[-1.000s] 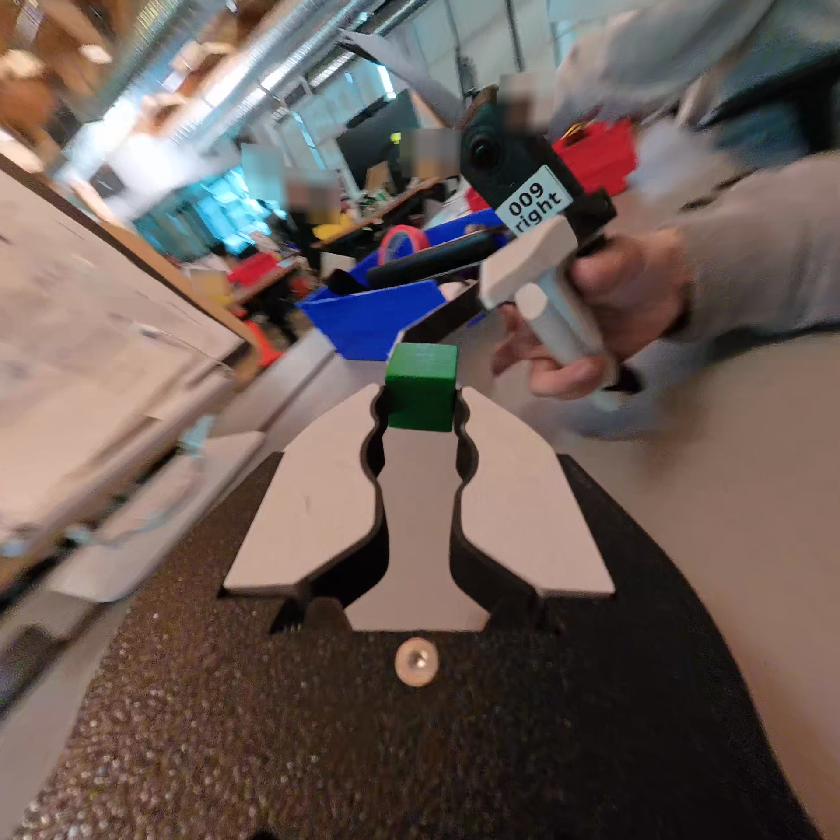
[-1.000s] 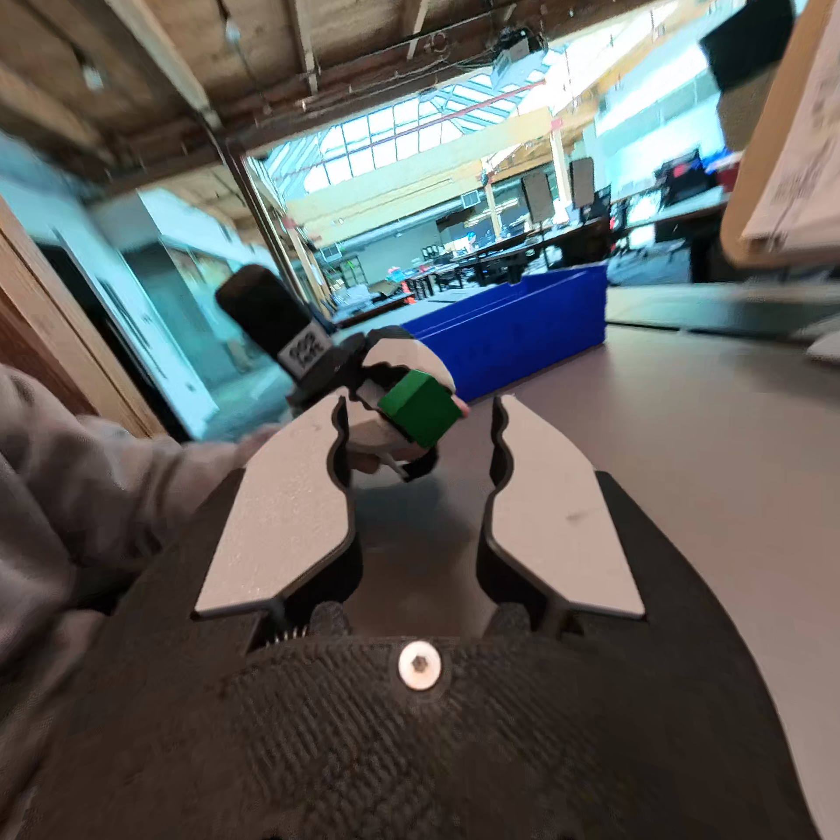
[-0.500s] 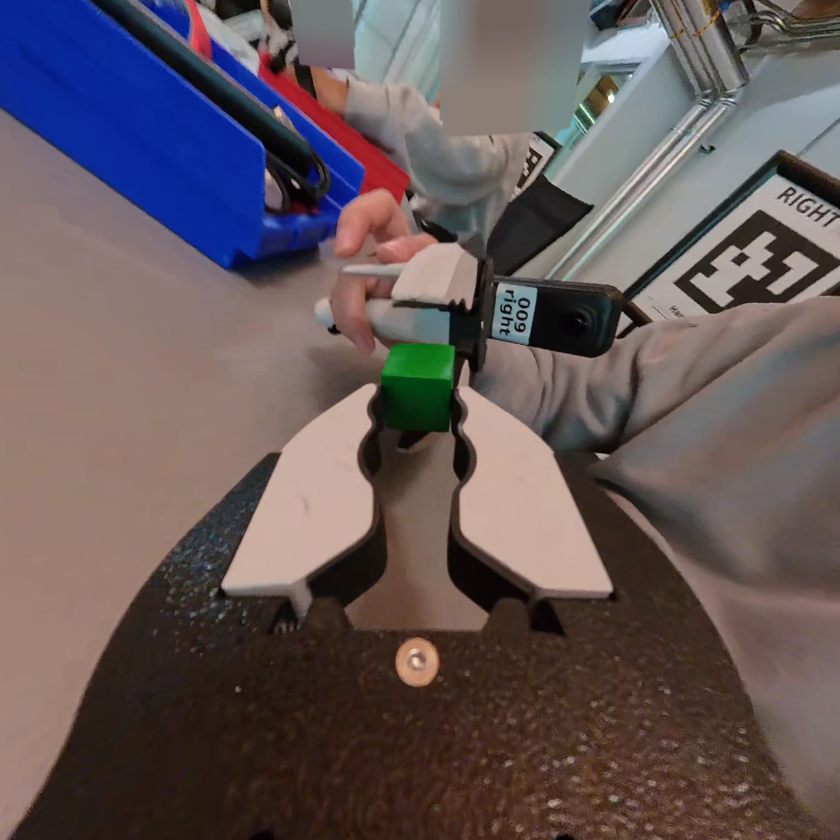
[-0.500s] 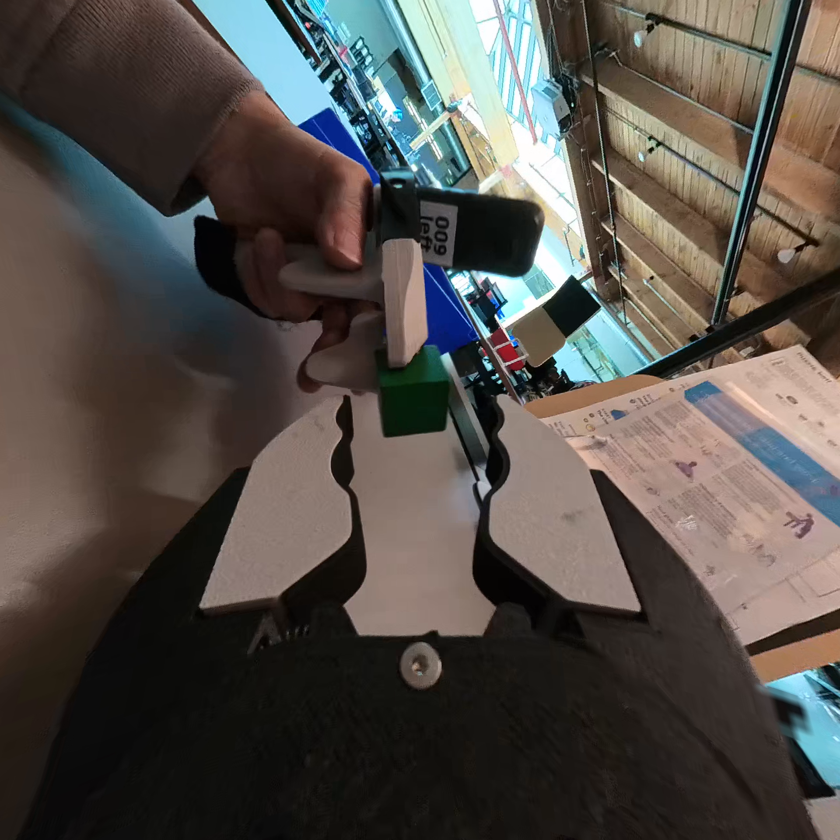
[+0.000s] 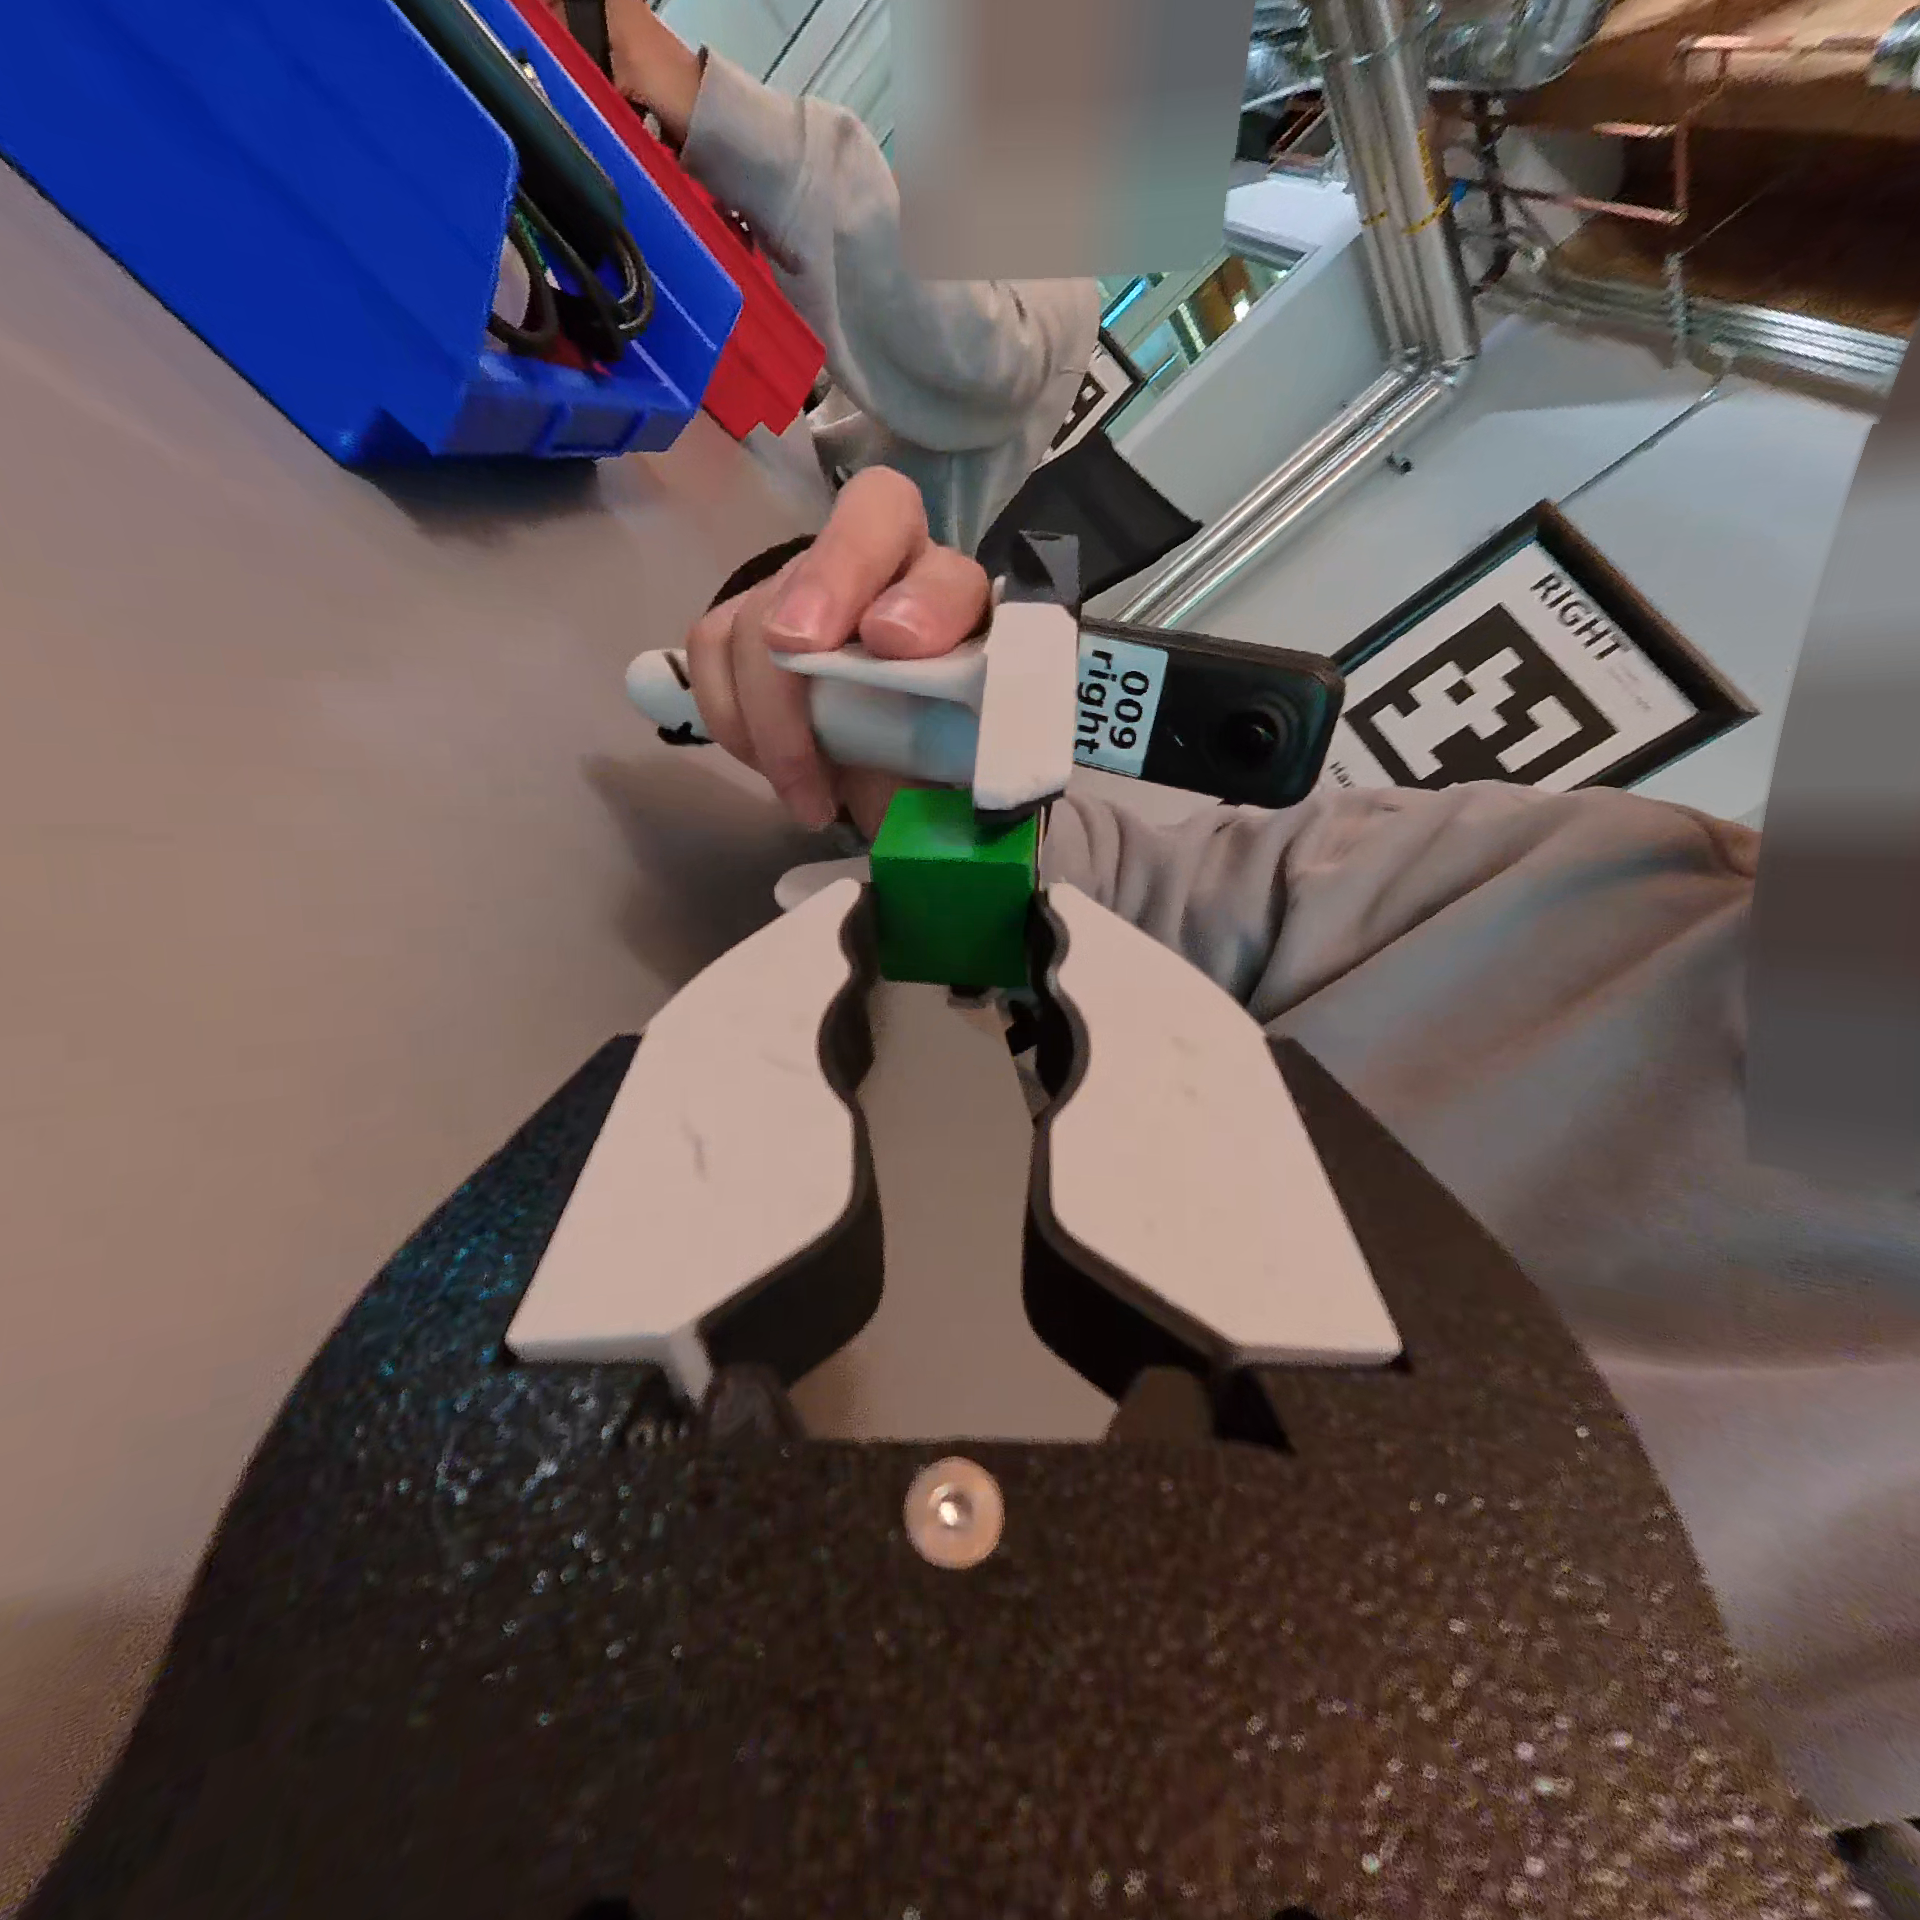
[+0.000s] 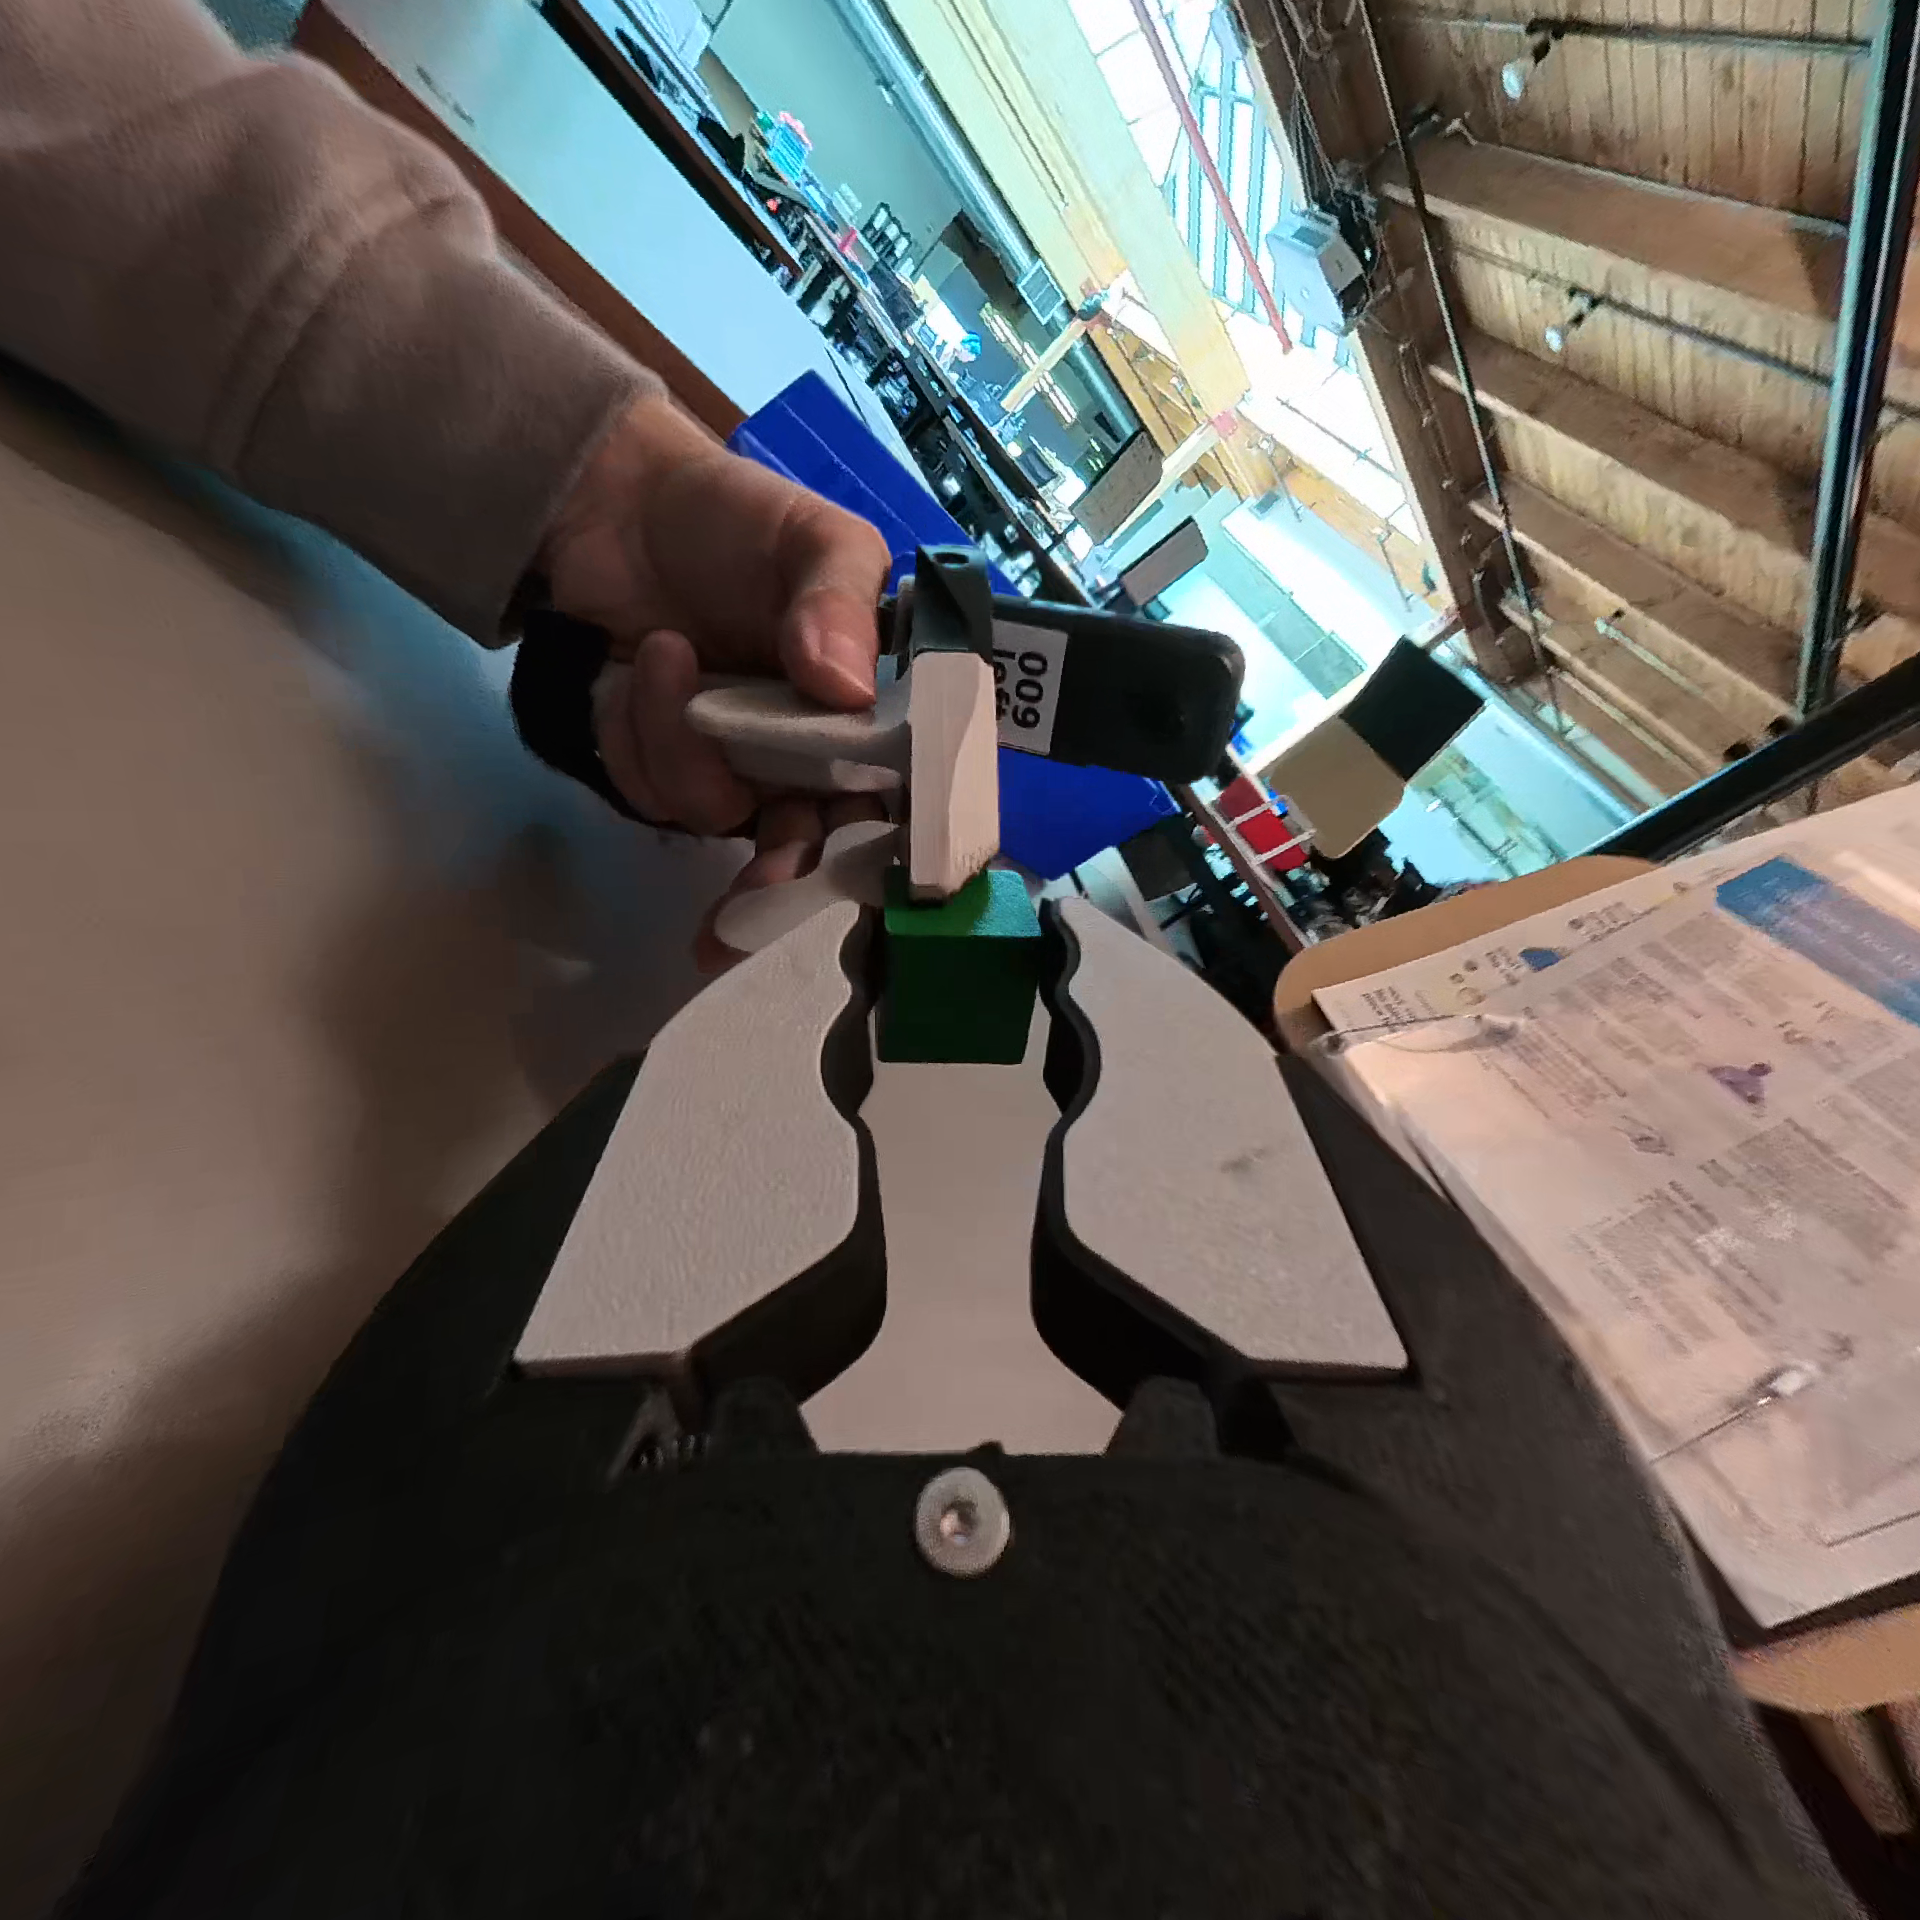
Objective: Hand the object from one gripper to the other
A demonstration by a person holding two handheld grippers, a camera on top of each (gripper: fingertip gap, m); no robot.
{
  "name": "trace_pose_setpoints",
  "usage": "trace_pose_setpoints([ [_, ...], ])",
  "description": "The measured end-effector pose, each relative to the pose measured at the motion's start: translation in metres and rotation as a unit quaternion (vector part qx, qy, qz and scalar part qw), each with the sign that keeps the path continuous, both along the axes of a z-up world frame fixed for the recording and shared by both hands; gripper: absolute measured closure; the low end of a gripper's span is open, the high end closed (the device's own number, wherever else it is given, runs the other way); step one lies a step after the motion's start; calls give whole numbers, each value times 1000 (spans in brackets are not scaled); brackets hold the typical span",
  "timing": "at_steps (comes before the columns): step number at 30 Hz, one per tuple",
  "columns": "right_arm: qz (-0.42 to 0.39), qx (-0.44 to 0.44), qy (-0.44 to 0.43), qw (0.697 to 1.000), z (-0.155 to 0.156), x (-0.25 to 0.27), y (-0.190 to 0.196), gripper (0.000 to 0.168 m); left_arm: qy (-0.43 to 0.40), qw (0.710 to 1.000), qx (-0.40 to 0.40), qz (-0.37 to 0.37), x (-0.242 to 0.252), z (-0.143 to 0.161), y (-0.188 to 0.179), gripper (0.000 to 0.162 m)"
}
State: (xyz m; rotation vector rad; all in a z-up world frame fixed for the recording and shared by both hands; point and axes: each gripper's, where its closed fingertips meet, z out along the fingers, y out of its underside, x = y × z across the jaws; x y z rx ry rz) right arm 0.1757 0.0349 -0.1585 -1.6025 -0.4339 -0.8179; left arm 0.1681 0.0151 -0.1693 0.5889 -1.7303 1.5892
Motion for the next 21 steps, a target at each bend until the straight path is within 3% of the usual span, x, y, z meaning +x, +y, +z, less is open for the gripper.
trace_pose_setpoints([
  [1,-5,0,18,1000,0,2,0,139,2,1000,-6,4,1,1,0,135],
  [4,-41,-4,55,998,0,12,-2,139,-35,998,-5,49,12,2,-1,134],
  [6,-76,13,95,993,2,24,-5,139,-108,988,3,111,26,5,1,130],
  [9,-145,16,133,980,-3,48,-16,139,-245,945,51,208,45,5,10,113],
  [11,-213,-32,90,972,-14,64,-27,139,-286,919,85,258,54,4,13,111],
  [14,-283,-117,-11,952,-27,76,-34,139,-282,909,115,284,60,0,8,110],
  [21,-303,-196,-154,920,-29,68,-23,139,-286,900,185,271,57,-26,-6,113],
])
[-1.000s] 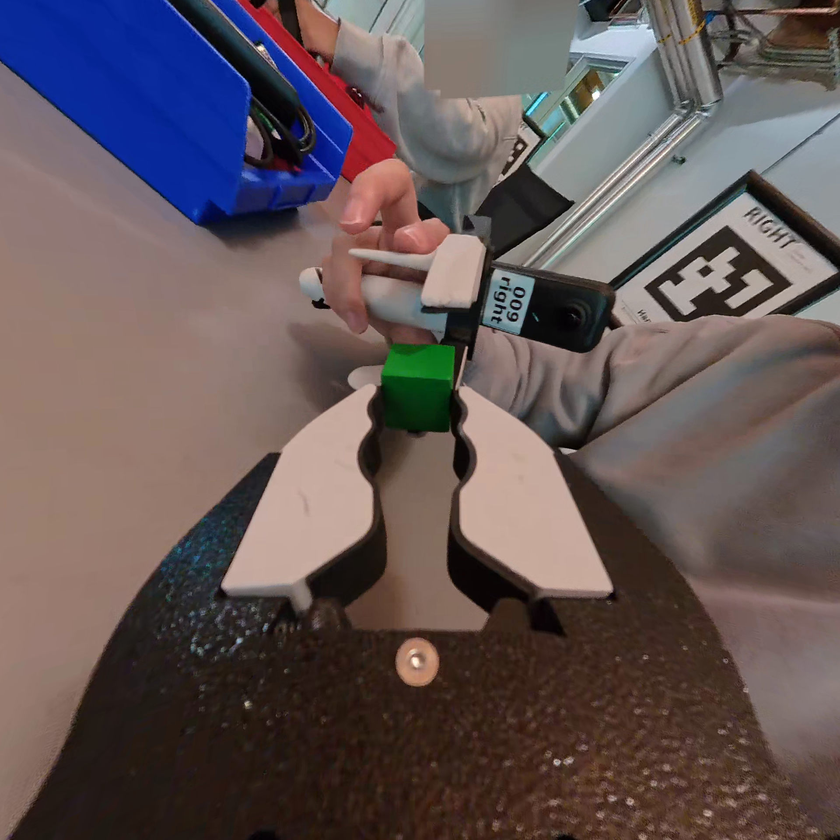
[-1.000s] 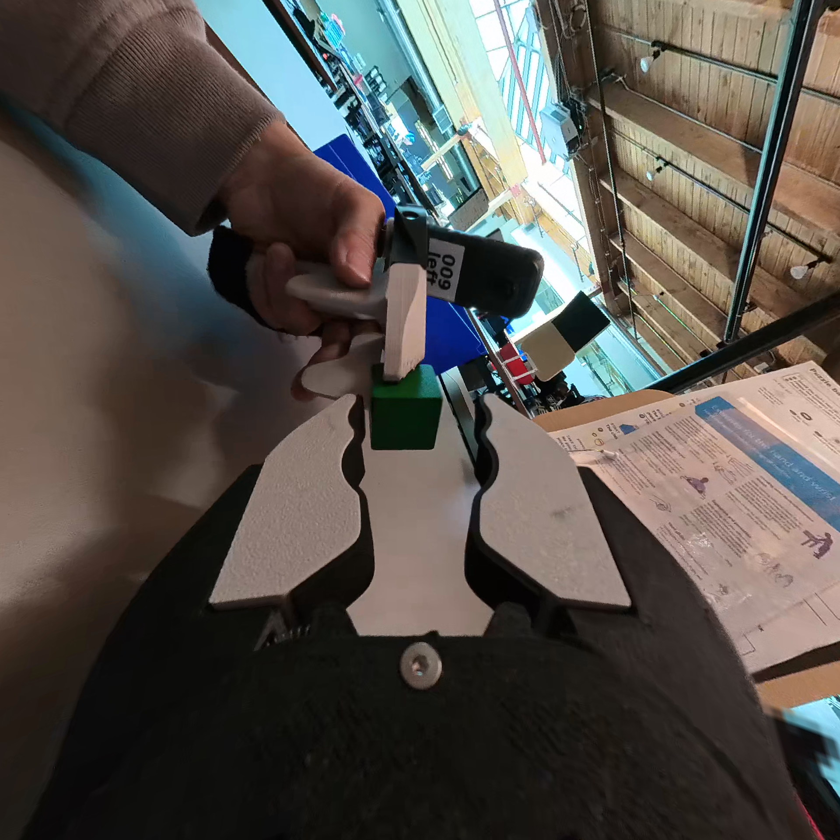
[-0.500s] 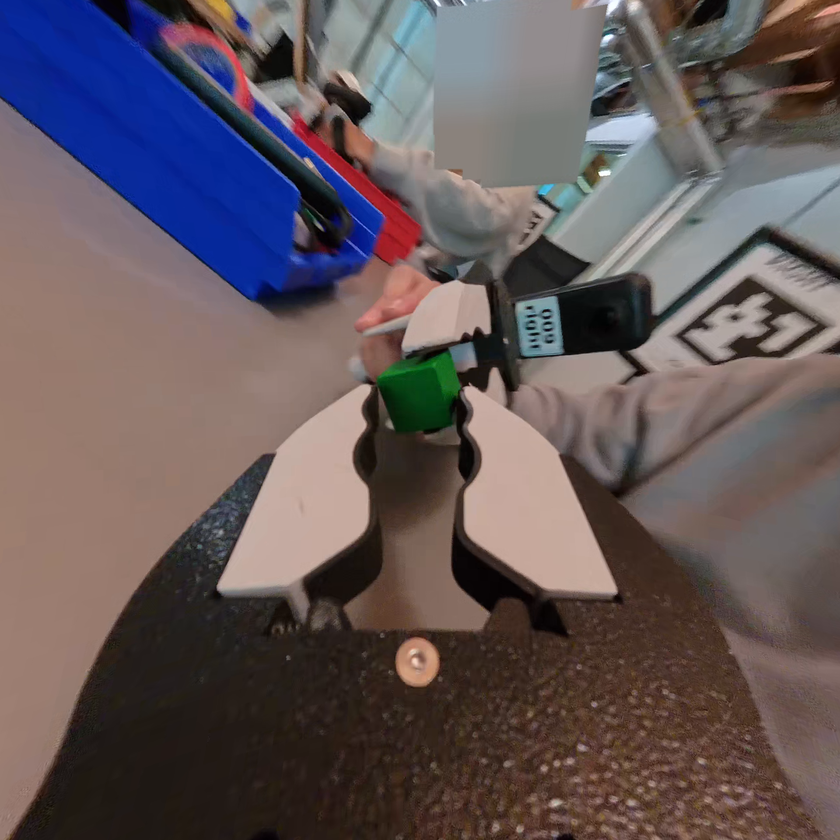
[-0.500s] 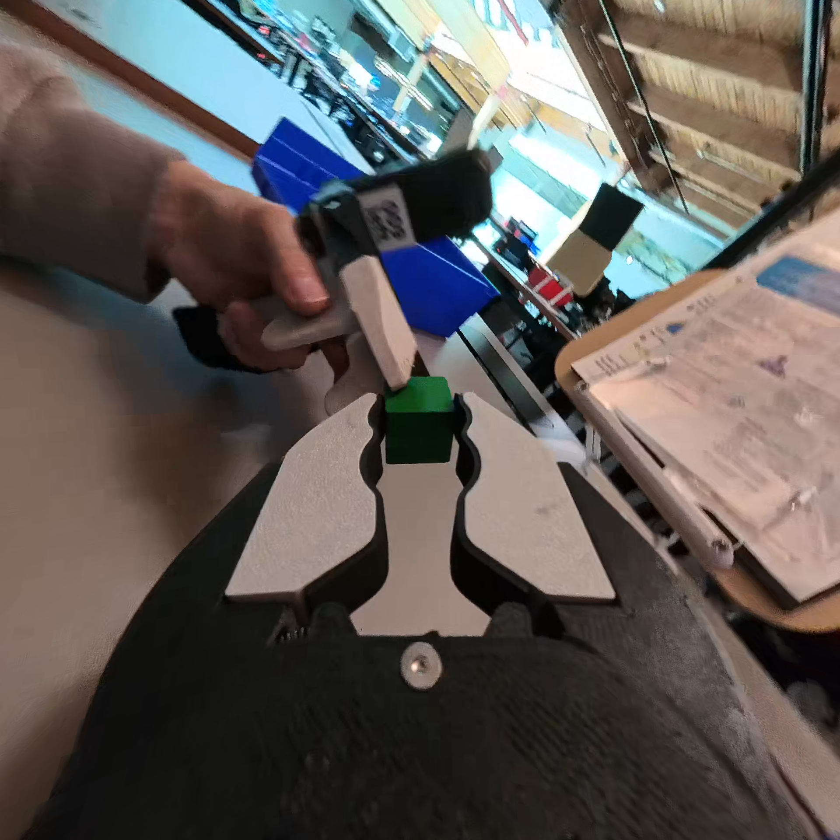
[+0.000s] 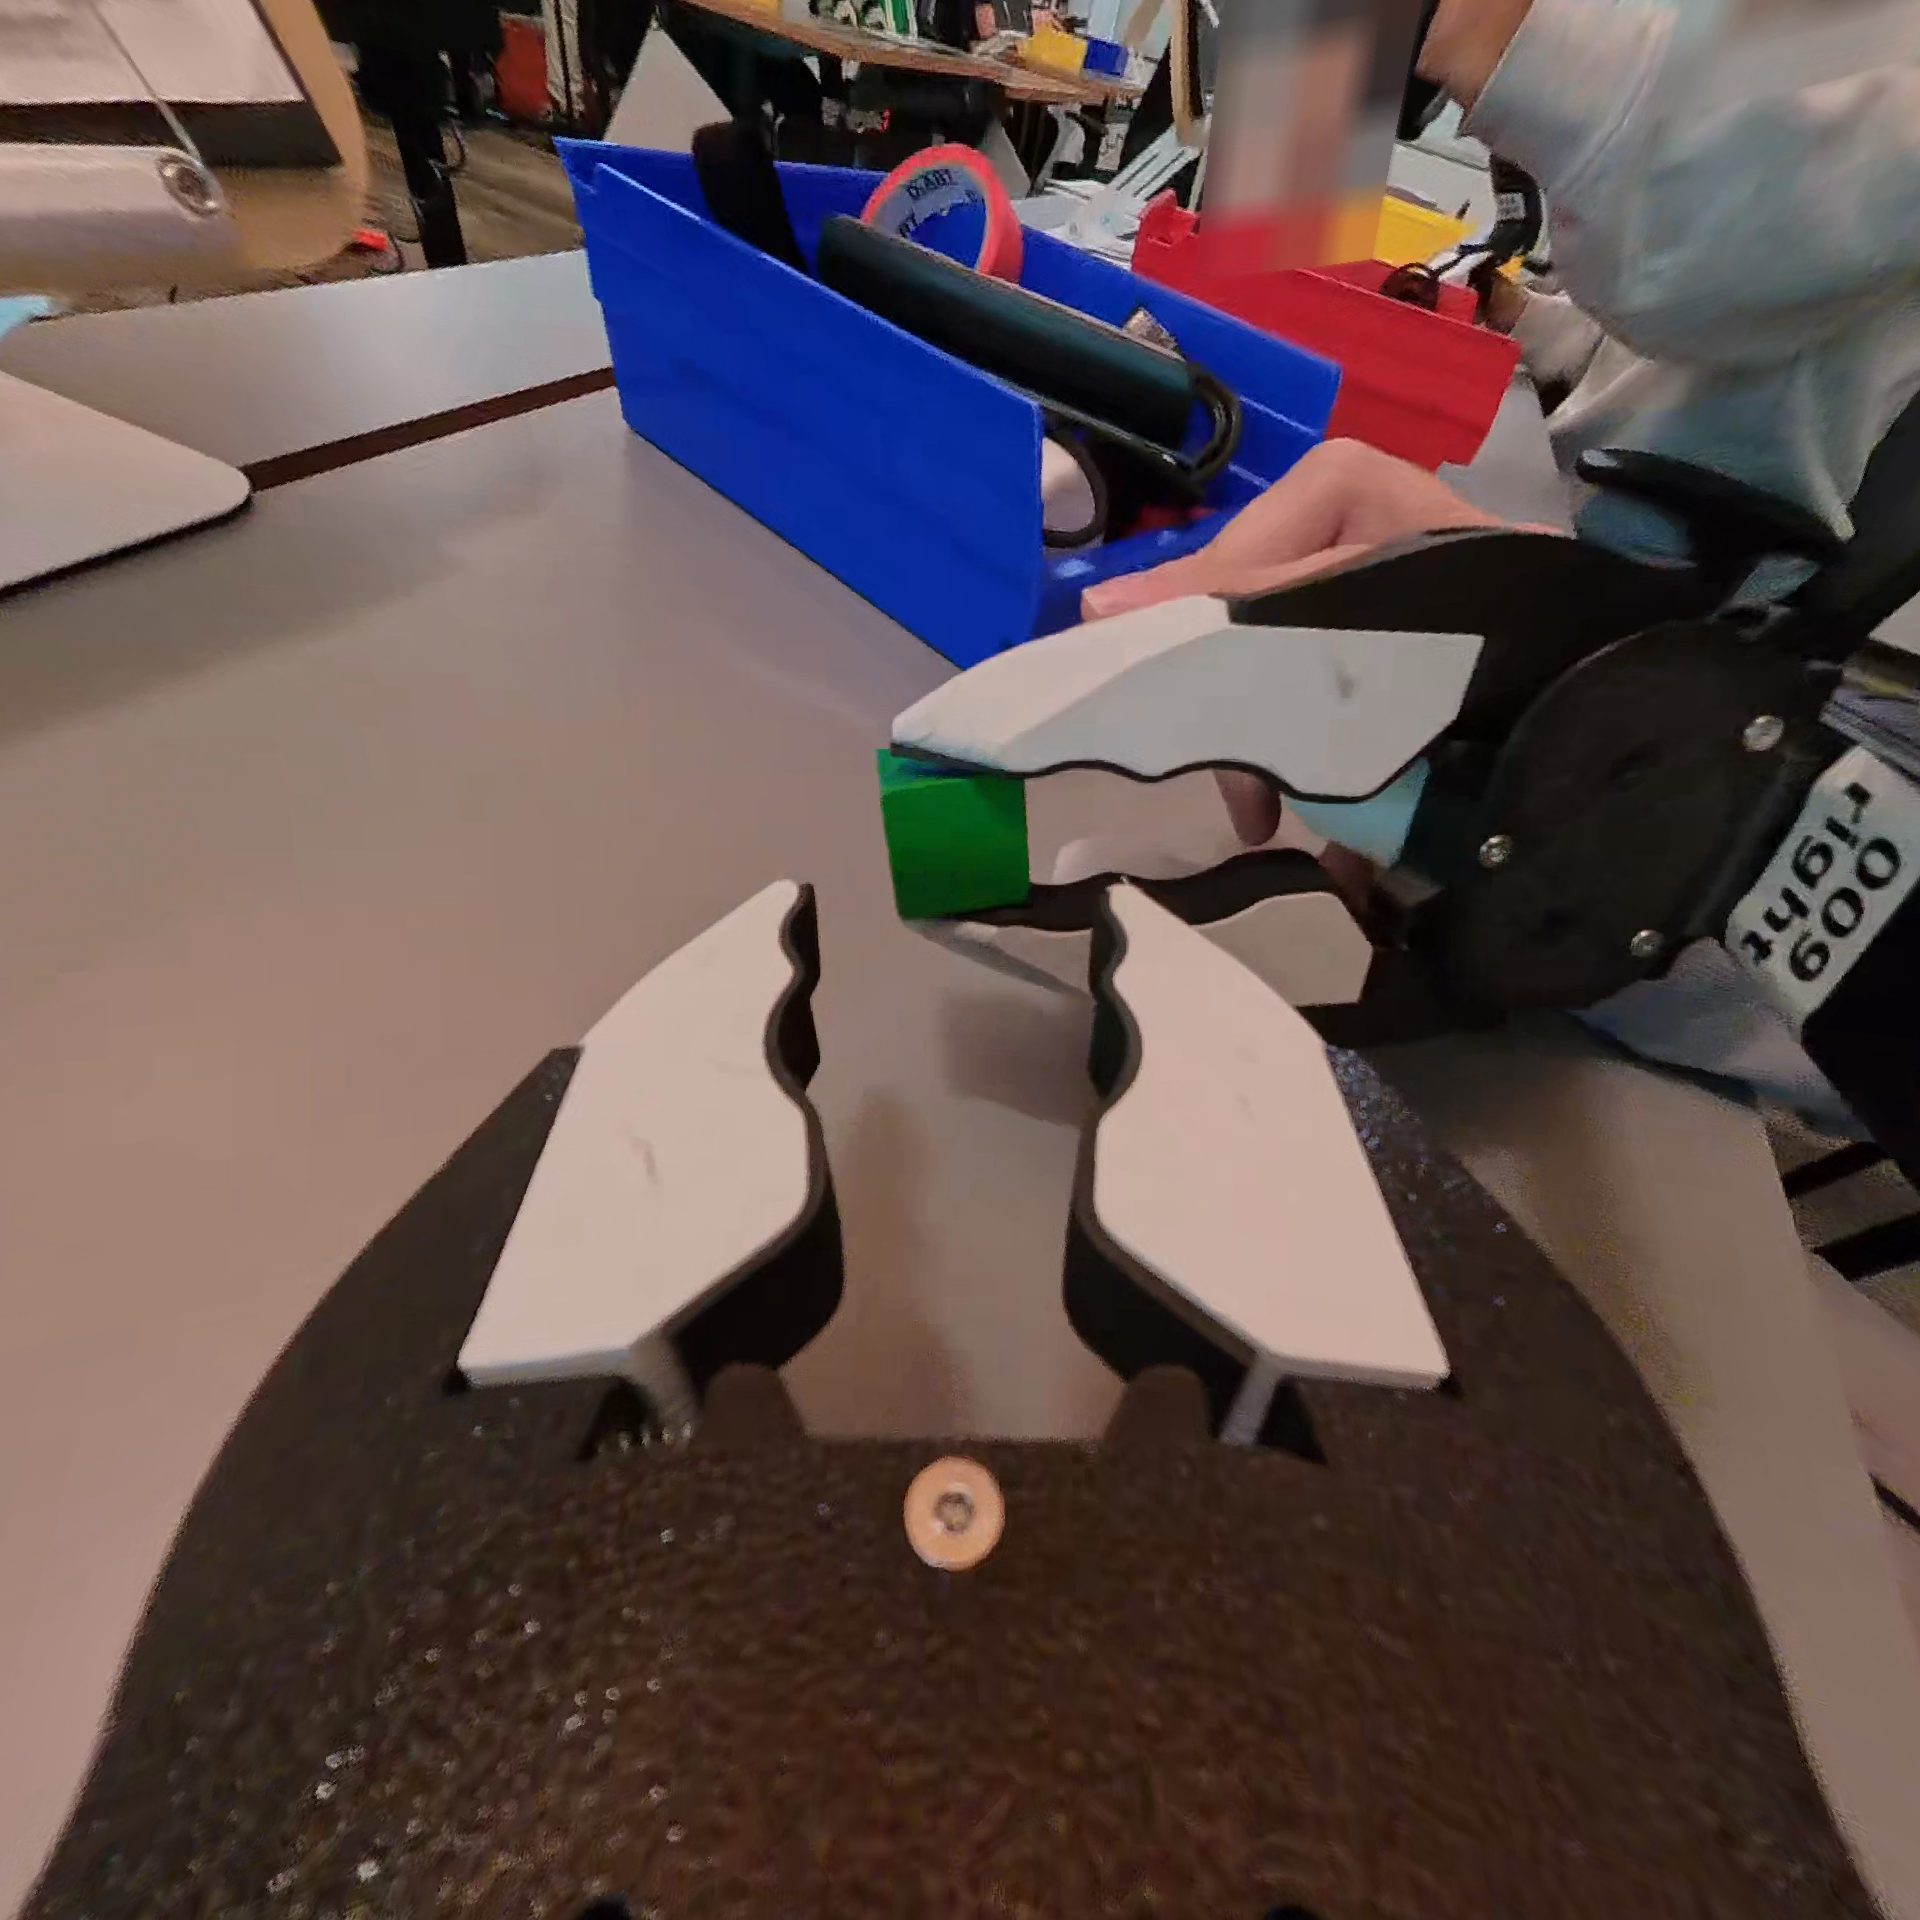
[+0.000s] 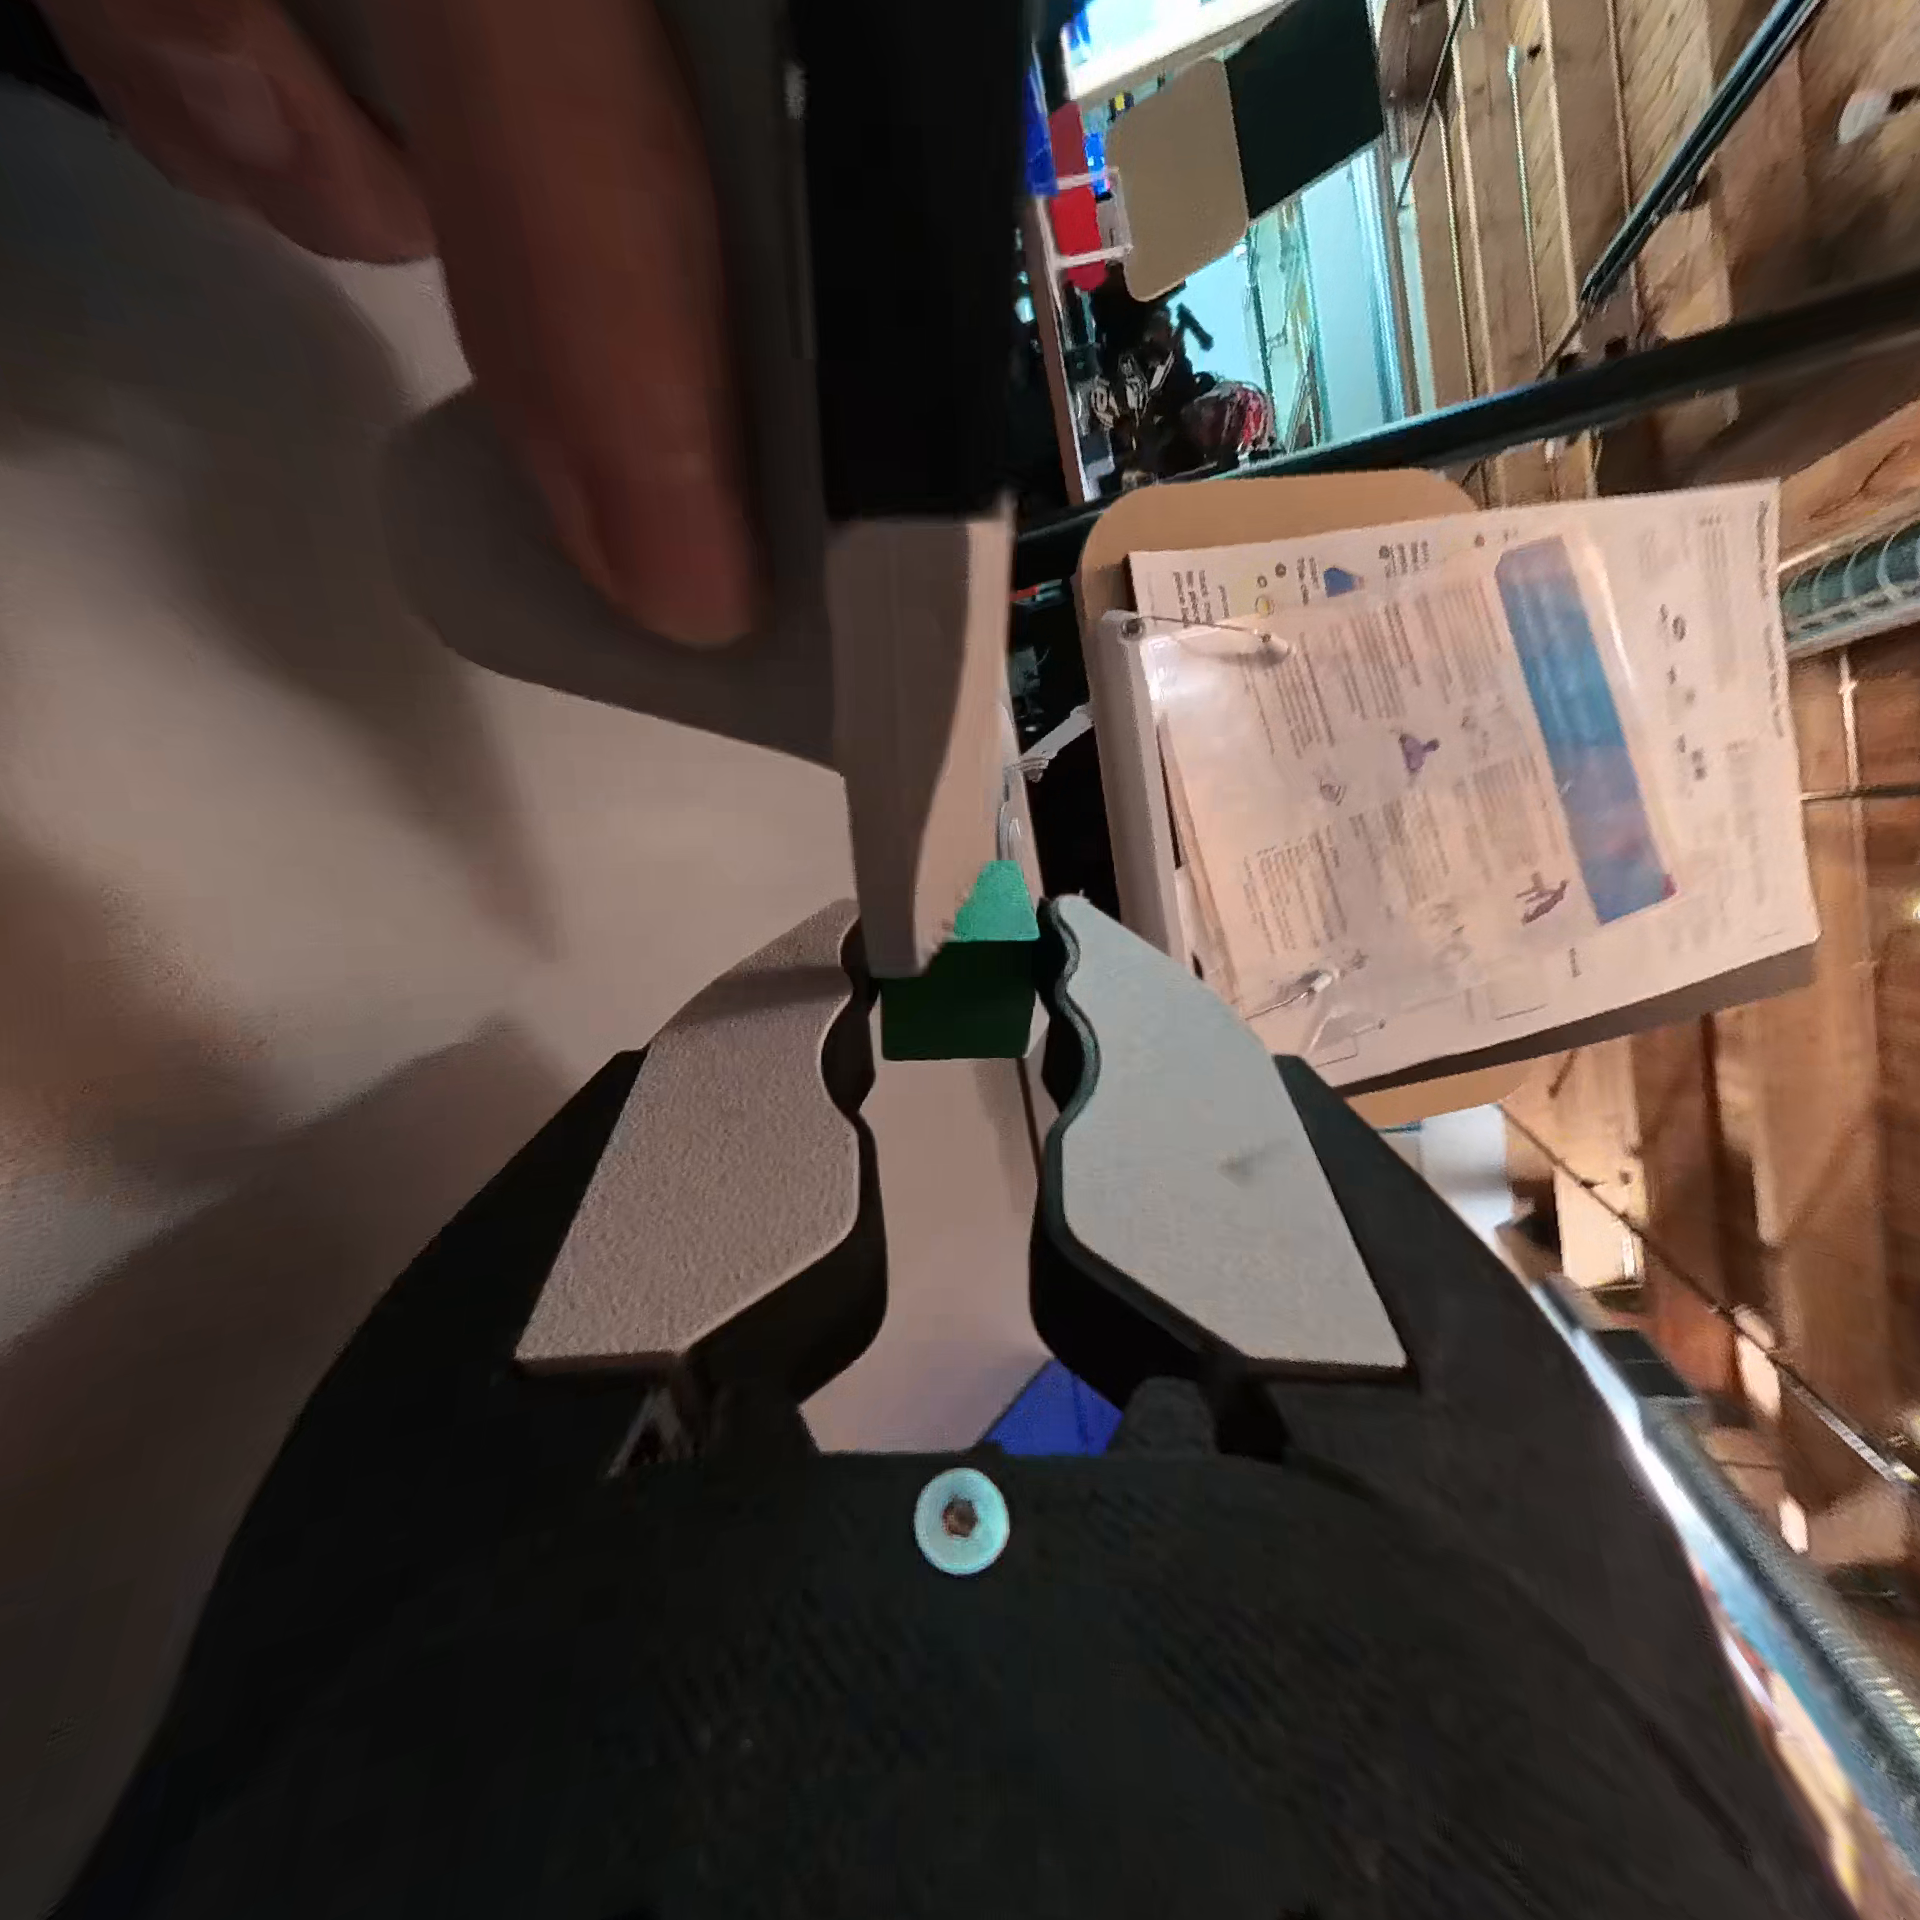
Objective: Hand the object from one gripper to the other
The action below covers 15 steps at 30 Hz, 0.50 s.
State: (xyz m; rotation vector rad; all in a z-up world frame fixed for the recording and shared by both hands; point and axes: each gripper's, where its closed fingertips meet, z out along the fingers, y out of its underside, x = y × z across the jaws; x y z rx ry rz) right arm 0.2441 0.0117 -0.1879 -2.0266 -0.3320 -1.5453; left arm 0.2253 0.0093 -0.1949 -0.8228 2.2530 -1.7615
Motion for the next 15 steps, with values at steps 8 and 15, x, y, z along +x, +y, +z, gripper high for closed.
trace_pose_setpoints([
  [8,32,-12,-19,999,-3,-8,10,139,20,1000,-7,-15,-3,-3,-1,136],
  [15,142,275,203,929,28,-18,9,110,32,990,-121,-62,-3,26,14,136],
])
